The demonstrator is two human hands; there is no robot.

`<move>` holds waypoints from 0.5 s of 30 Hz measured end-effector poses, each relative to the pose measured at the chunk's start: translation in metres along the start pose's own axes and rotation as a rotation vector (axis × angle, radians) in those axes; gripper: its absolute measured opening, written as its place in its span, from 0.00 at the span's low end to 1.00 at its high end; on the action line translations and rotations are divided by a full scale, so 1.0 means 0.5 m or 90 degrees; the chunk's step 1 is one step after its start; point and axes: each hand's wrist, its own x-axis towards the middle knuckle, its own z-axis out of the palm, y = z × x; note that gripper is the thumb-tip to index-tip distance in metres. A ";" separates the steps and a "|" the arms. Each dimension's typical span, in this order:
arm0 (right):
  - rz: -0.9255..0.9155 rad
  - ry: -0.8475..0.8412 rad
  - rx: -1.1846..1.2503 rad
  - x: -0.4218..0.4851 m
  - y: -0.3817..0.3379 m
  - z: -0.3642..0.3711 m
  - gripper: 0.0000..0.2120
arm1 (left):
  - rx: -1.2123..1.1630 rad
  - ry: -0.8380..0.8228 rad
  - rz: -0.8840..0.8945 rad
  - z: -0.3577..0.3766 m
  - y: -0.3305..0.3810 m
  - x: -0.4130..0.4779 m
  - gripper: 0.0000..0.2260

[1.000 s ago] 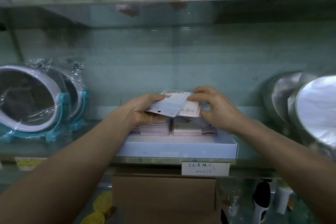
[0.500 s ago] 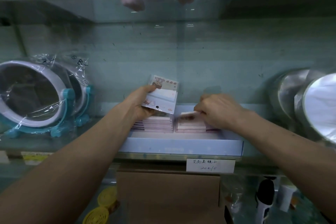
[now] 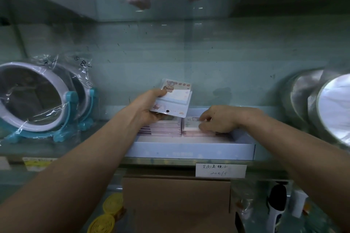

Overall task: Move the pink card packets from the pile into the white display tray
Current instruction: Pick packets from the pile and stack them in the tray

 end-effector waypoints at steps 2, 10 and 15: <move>-0.018 0.089 0.170 -0.004 -0.005 -0.012 0.12 | 0.012 -0.029 0.006 0.005 -0.001 -0.003 0.08; -0.006 0.163 0.611 -0.021 -0.022 -0.058 0.13 | 0.039 -0.156 0.055 0.026 -0.007 -0.032 0.05; 0.012 -0.005 0.321 -0.056 0.000 -0.069 0.15 | 0.228 -0.080 0.146 0.027 -0.017 -0.033 0.04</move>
